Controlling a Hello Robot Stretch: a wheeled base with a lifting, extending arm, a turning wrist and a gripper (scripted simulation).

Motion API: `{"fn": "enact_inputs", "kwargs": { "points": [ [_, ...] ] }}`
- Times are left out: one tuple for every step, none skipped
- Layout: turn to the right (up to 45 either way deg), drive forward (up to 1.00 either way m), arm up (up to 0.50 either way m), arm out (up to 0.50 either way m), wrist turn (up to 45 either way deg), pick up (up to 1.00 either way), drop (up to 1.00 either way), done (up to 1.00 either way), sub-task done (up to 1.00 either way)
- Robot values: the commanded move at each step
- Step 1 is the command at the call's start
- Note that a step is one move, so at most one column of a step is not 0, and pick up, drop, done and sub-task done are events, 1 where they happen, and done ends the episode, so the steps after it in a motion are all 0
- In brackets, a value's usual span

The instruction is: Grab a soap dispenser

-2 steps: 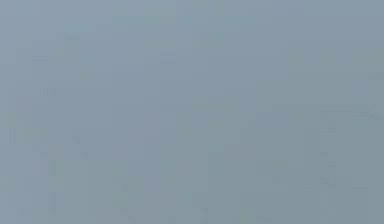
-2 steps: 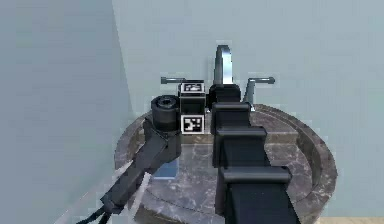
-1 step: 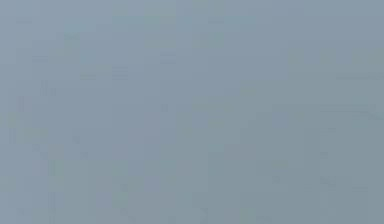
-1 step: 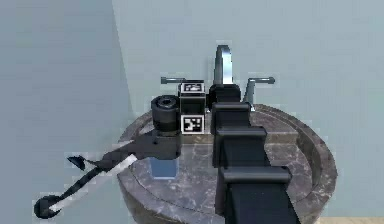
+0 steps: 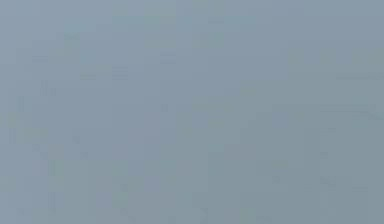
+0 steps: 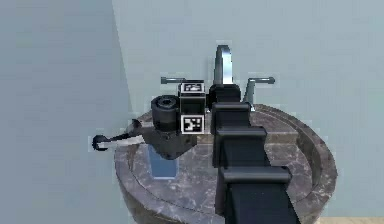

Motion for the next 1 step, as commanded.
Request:
{"fn": "enact_inputs", "kwargs": {
  "points": [
    [0.0, 0.0, 0.0, 0.0, 30.0, 0.0, 0.0, 0.0, 0.0]
  ]
}}
